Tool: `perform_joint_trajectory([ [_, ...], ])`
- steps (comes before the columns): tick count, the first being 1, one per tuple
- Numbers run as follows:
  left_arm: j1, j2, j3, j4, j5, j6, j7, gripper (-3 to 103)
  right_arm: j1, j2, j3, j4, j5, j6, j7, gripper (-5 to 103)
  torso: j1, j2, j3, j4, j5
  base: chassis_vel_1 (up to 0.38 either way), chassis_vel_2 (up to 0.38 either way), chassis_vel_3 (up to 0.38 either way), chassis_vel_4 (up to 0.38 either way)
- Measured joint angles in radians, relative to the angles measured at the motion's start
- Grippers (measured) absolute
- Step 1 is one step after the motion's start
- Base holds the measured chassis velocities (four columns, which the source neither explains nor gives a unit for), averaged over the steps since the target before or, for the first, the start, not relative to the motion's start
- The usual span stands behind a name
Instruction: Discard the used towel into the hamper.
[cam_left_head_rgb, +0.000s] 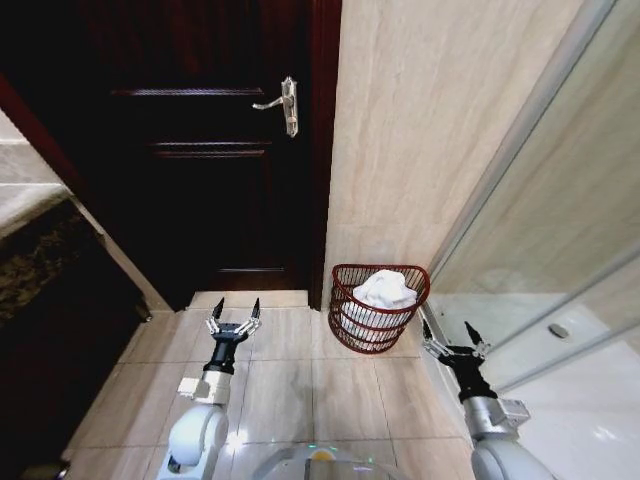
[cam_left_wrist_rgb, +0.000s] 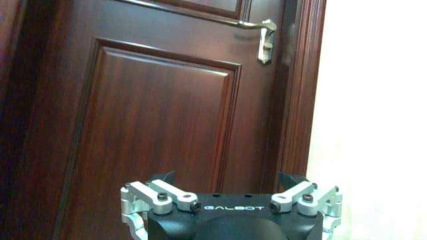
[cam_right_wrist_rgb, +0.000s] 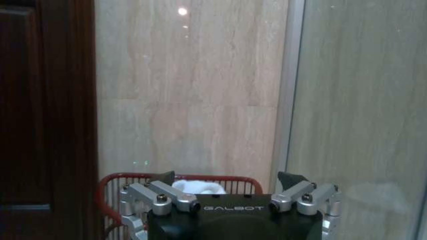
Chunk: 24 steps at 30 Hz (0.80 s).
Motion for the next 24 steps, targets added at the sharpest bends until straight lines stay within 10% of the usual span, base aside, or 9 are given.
perform_joint_trajectory([
  [24,0.020,-0.021,-0.001,-0.004,0.008,-0.029,0.002,100,-0.028,-0.012,-0.014,-0.001,0.008,0.032,0.005,100,0.000,0.000,0.000,0.0000,0.0000,0.079,-0.073,-0.083,0.081],
])
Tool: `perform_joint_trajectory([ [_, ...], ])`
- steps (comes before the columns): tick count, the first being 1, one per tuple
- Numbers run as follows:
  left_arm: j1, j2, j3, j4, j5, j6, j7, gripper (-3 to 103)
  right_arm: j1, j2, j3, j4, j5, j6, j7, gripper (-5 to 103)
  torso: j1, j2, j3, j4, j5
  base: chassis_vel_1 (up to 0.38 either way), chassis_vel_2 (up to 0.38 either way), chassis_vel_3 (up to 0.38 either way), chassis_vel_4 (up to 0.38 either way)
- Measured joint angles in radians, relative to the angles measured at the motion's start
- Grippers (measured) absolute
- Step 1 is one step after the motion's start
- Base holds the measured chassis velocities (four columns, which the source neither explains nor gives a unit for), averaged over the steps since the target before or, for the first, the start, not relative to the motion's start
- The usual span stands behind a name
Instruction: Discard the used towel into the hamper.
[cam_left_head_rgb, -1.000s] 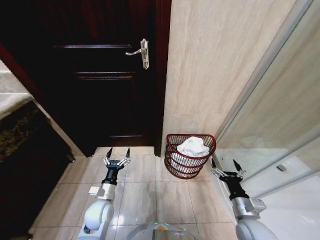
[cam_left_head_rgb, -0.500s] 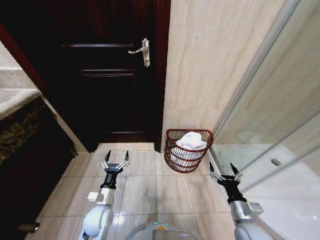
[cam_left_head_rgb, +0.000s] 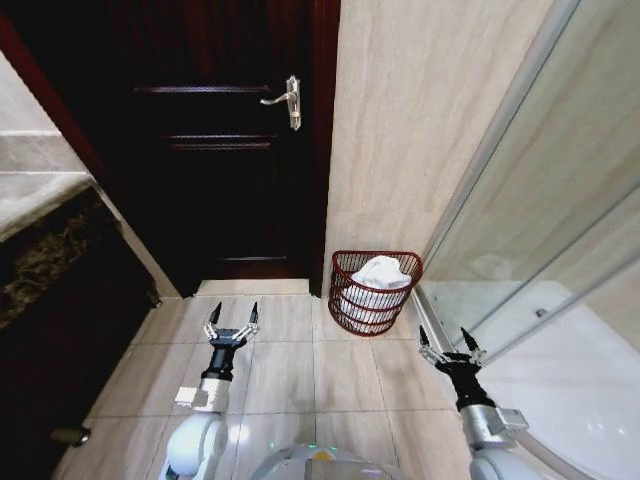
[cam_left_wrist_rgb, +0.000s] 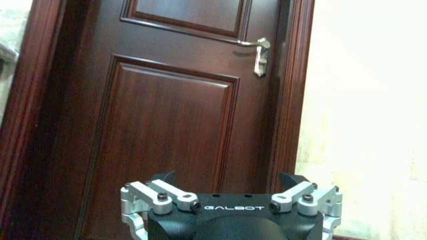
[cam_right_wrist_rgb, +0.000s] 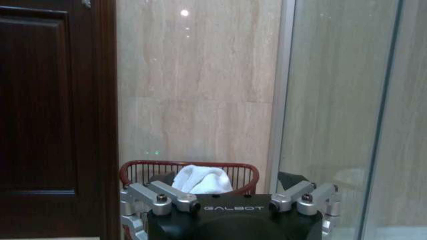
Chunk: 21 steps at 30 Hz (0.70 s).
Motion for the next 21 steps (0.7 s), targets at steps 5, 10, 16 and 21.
perform_joint_trajectory([
  [5,0.009,-0.008,0.000,0.003,0.002,-0.010,0.000,100,0.004,-0.004,-0.006,0.000,0.000,0.000,0.000,100,0.000,0.000,0.000,0.0001,0.0000,0.085,-0.095,-0.092,0.094],
  [10,0.012,-0.009,0.000,0.005,0.009,-0.017,0.000,100,0.002,-0.010,-0.004,-0.001,0.004,0.000,0.000,100,0.000,0.000,0.000,0.0000,0.0000,0.088,-0.086,-0.091,0.095],
  [16,0.011,-0.006,-0.003,0.011,0.028,-0.020,0.000,100,0.001,-0.003,-0.005,-0.006,-0.001,0.000,0.001,100,0.000,0.000,0.000,0.0001,-0.0001,0.086,-0.085,-0.077,0.096],
  [21,0.011,-0.006,-0.001,0.015,0.035,-0.022,0.000,100,-0.003,0.001,-0.007,-0.007,-0.005,0.005,0.003,100,0.000,0.000,0.000,0.0001,-0.0001,0.074,-0.077,-0.075,0.082],
])
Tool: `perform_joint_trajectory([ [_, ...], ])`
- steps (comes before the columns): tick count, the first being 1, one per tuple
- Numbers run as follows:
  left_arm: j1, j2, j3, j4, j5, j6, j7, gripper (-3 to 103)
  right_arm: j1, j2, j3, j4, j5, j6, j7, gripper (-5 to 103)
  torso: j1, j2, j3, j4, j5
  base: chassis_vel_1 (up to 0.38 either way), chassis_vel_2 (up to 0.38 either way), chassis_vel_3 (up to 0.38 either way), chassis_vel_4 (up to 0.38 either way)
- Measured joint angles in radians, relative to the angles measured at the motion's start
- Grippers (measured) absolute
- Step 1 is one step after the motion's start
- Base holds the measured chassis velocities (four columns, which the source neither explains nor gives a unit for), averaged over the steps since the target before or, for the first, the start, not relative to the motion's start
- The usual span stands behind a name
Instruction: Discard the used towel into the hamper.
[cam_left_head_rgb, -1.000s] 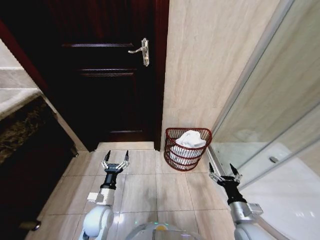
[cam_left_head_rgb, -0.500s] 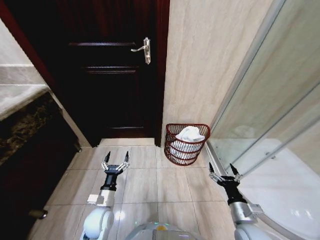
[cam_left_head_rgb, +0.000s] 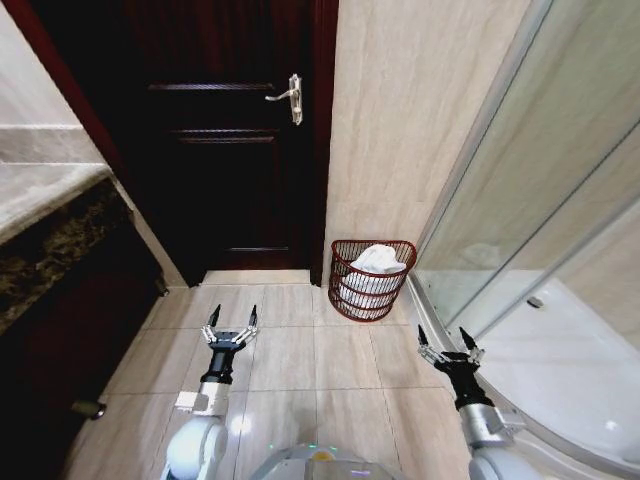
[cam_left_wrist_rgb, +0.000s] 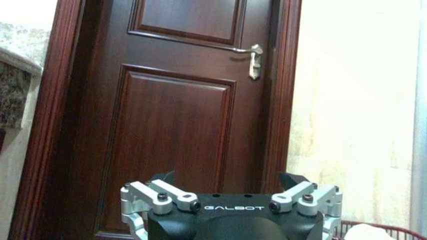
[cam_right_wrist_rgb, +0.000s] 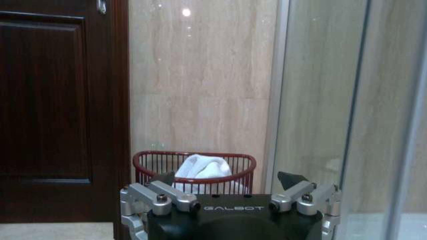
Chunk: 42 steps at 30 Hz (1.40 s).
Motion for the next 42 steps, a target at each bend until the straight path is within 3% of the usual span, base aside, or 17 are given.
perform_joint_trajectory([
  [25,-0.010,0.024,0.001,0.021,0.013,-0.031,-0.001,100,-0.025,0.054,-0.029,0.030,-0.054,0.017,0.007,100,0.000,0.000,0.000,-0.0001,0.0000,0.021,-0.137,-0.143,0.019],
  [42,-0.013,0.010,0.007,0.023,0.030,-0.030,0.000,100,-0.045,0.052,-0.034,-0.006,-0.064,0.076,0.030,100,0.000,0.000,0.000,0.0000,0.0000,-0.090,-0.161,-0.153,-0.089],
])
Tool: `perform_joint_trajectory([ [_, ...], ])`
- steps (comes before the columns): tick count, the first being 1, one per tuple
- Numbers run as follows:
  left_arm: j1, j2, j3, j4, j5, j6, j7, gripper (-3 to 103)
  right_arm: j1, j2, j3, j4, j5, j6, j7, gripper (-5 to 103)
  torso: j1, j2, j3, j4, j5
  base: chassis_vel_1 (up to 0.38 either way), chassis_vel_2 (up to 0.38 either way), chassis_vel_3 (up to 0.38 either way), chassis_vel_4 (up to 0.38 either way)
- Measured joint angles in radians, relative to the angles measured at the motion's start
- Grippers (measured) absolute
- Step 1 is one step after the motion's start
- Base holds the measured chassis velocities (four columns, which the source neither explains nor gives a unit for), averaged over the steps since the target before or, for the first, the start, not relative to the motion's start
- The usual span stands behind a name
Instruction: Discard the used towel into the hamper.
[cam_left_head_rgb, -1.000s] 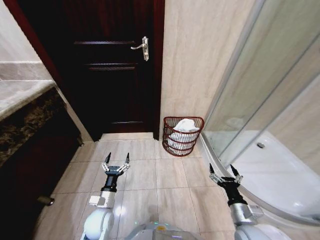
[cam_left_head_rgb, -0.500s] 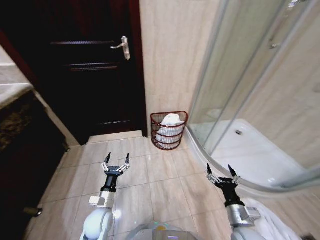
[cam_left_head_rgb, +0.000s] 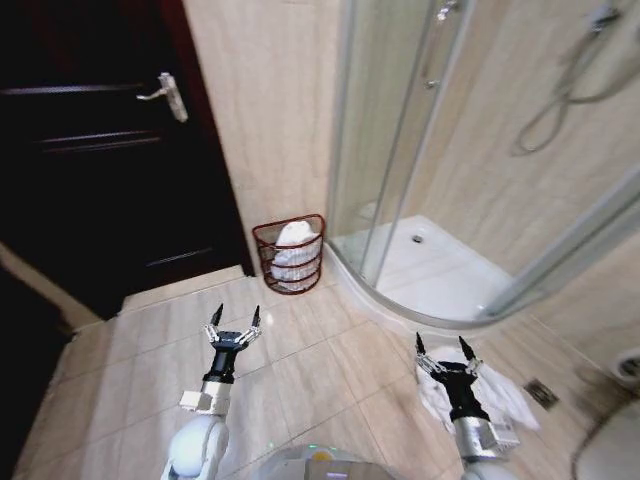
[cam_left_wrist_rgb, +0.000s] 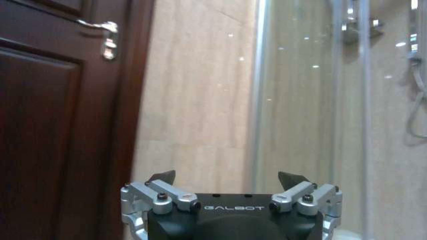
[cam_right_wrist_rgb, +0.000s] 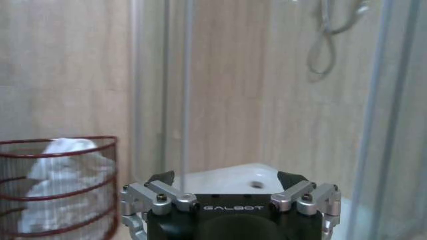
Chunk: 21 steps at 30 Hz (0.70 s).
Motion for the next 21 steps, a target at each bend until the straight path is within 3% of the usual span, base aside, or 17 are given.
perform_joint_trajectory([
  [21,0.006,-0.030,0.003,0.004,0.023,-0.008,0.004,100,0.007,-0.024,-0.006,-0.028,0.020,0.017,0.007,100,0.000,0.000,0.000,-0.0003,0.0001,-0.124,-0.125,-0.126,-0.122],
])
